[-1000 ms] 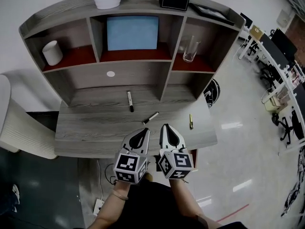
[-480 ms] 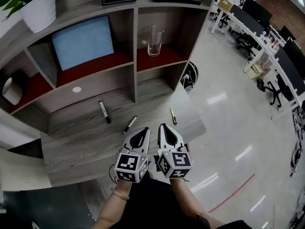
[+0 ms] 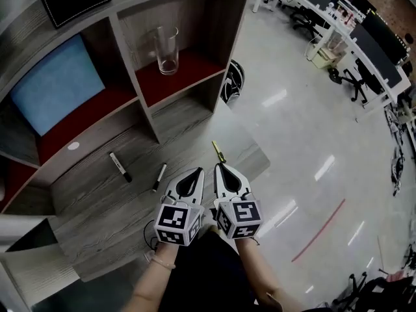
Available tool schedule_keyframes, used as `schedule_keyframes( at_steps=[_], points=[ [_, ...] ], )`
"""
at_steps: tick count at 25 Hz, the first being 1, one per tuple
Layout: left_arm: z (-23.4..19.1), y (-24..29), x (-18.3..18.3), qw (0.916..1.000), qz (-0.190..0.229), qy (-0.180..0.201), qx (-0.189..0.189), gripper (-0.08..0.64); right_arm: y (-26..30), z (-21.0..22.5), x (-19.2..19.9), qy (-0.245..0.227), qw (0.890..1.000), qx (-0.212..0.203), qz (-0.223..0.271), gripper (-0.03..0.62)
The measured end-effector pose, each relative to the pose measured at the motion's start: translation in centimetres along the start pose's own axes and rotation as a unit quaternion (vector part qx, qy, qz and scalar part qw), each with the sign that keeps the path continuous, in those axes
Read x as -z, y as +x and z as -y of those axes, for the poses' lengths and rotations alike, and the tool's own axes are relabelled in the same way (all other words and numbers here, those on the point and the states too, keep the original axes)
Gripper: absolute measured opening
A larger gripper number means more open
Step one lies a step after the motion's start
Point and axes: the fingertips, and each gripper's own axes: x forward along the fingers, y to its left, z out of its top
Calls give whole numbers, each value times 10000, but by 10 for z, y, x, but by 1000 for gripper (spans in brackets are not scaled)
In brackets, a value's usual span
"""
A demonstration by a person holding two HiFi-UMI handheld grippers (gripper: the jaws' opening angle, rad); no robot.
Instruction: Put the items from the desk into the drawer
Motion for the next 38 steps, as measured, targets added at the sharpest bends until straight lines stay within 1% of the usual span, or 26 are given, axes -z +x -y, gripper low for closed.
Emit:
schedule_keyframes(
  at_steps=[2, 6, 8, 11, 15, 17, 22, 24, 27, 30, 32, 35, 38],
  points=[
    [-1, 10, 2, 10000, -37, 22, 60, 29, 5, 5, 1, -28, 10000, 40, -9, 28],
    [-6, 28, 6, 10000, 8, -80, 54, 29, 15, 12, 5, -319, 9995, 46, 20, 28],
    [-7, 39, 9, 9999, 31, -99, 95, 29, 21, 19, 11, -388, 9992, 108, -32, 28],
    [-9, 53, 17, 9999, -80, -78, 91, 29, 31, 30, 21, -403, 9989, 175, -184, 26],
    [-11, 68, 33, 9996, -252, -149, 25, 29, 39, 40, 34, -475, 9981, 151, -351, 30],
    [-13, 77, 41, 9993, -321, -187, 2, 29, 46, 47, 42, -468, 9978, 127, -452, 54],
    [-18, 93, 54, 9988, -476, -142, -54, 29, 54, 63, 55, -338, 9974, 123, -630, 78],
    [-21, 99, 59, 9984, -539, -152, -81, 29, 59, 69, 63, -289, 9966, 108, -759, 89],
    [-26, 108, 67, 9978, -619, -195, -98, 29, 68, 75, 78, -250, 9939, 15, -1078, 109],
    [-28, 115, 75, 9968, -764, -205, -112, 29, 75, 78, 95, -275, 9882, -69, -1503, 132],
    [-32, 121, 81, 9957, -895, -203, -142, 29, 81, 81, 105, -303, 9843, -98, -1739, 137],
    [-38, 128, 89, 9940, -1065, -165, -205, 29, 89, 84, 114, -383, 9807, -134, -1915, 138],
    [-41, 134, 91, 9931, -1137, -161, -227, 29, 94, 88, 119, -406, 9776, -142, -2059, 138]
  ],
)
